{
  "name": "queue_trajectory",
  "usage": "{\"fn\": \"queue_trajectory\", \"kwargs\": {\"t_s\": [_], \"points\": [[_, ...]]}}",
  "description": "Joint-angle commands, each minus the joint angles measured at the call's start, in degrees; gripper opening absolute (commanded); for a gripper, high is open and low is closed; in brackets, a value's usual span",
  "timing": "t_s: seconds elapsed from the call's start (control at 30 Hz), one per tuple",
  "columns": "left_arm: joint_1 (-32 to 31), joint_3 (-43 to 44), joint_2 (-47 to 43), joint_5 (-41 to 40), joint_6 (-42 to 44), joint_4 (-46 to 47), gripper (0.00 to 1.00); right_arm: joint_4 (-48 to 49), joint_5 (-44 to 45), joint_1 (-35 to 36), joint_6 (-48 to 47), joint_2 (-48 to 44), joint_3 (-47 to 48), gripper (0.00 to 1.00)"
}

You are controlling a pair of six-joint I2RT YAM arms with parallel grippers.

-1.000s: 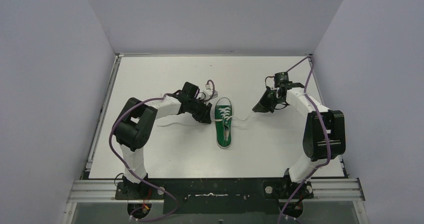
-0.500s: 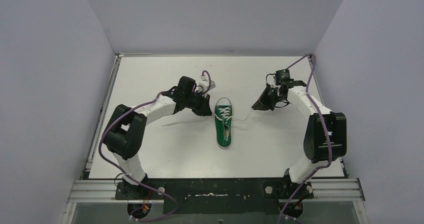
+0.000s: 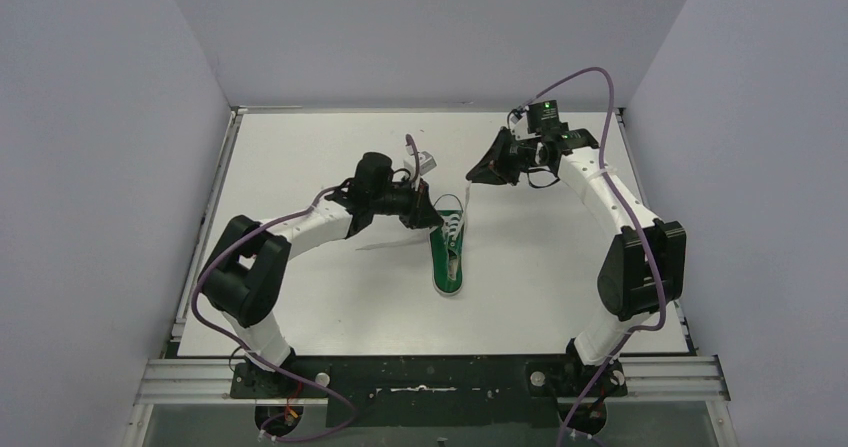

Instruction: Tie the shoes

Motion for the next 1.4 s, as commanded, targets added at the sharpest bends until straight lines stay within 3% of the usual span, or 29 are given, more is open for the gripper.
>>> {"fn": "queue_trajectory", "kwargs": {"t_s": [0.0, 0.5, 0.73, 0.93, 1.37], "points": [[-0.3, 0.9, 2.1, 3.9, -2.0, 13.2, 0.00, 4.1, -2.8, 0.1, 5.5, 0.8, 2.2, 0.00], [-1.5, 1.7, 7.3, 4.9, -4.2, 17.3, 0.00, 5.5, -3.6, 0.2, 7.8, 1.8, 2.8, 0.00], [-1.5, 2.2, 8.0, 3.7, -3.3, 16.0, 0.11, 5.6, -3.9, 0.2, 8.0, 1.7, 2.6, 0.00], [-1.6, 2.2, 8.2, 2.0, -3.0, 16.2, 0.26, 5.8, -4.1, 0.2, 8.0, 1.7, 2.6, 0.00], [-2.4, 5.9, 10.7, 1.2, -4.0, 17.0, 0.32, 5.9, -4.1, 0.3, 8.5, 1.7, 2.4, 0.00]]}}
